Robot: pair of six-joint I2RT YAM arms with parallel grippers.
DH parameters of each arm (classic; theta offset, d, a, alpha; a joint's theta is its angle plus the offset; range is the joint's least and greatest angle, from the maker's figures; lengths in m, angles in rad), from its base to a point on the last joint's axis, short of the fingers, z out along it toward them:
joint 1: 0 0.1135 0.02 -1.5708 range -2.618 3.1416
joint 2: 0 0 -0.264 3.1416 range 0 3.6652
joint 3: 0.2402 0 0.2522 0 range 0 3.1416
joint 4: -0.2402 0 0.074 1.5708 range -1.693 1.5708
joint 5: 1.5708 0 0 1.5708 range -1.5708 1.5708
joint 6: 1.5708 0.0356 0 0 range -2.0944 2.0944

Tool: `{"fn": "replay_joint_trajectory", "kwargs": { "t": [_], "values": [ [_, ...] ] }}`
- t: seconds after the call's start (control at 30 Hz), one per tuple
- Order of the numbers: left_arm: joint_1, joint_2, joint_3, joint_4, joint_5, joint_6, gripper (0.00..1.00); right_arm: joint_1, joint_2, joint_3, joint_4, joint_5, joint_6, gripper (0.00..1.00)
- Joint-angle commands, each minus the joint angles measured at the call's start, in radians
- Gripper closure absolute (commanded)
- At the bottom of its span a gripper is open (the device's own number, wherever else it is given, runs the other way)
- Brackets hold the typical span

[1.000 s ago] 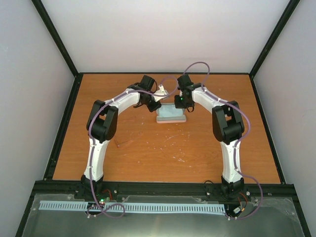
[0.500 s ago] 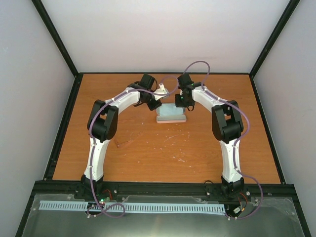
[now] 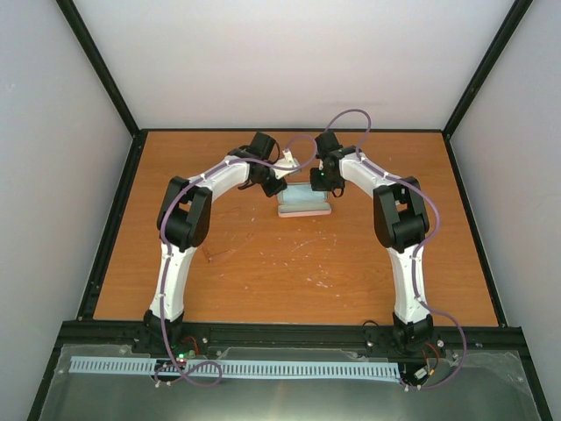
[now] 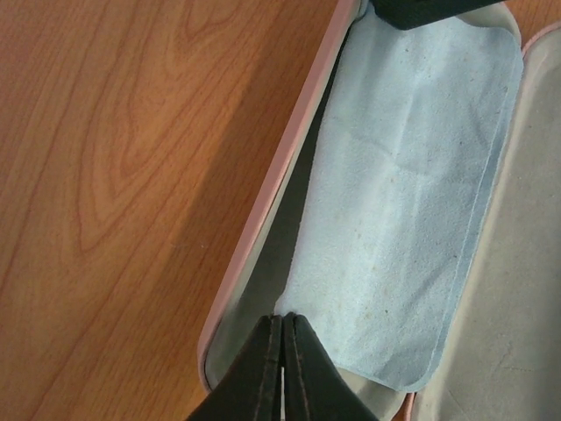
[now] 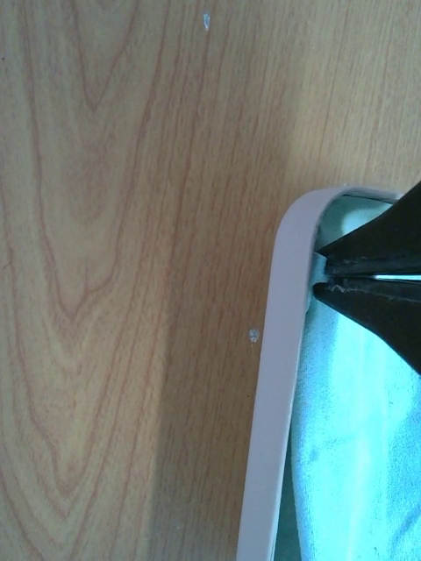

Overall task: Organize the sunglasses
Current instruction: Place the glasses cleaning cloth in the sunglasses case.

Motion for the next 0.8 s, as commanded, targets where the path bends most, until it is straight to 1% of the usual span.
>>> {"fn": "replay_joint_trajectory", "kwargs": {
  "t": [0.0,0.13,0.4,0.53,0.6,0.67,0.77],
  "values": [
    [0.012,0.016,0.045,-0.013,0.006,0.015,0.92,-0.007,0.018,0.029,-0.009,0.008,-0.008,0.94],
    [0.012,0.015,0.044,-0.014,0.0,0.013,0.89,-0.008,0.017,0.032,-0.005,0.008,-0.005,0.89],
    [0.012,0.006,0.044,-0.018,-0.008,0.003,0.85,-0.007,0.002,0.026,-0.003,0.02,0.0,0.86],
    [0.012,-0.004,0.04,-0.019,-0.016,-0.007,0.82,-0.007,-0.011,0.025,-0.003,0.029,-0.001,0.82],
    [0.012,-0.017,0.03,-0.016,-0.018,-0.014,0.77,-0.007,-0.019,0.022,-0.001,0.035,0.0,0.78],
    [0.012,-0.032,0.009,-0.005,-0.019,-0.022,0.67,-0.007,-0.03,0.017,-0.001,0.042,0.001,0.68],
    [0.012,-0.062,-0.027,0.027,-0.023,-0.029,0.55,-0.007,-0.053,-0.001,0.006,0.056,0.005,0.61]
  ]
}}
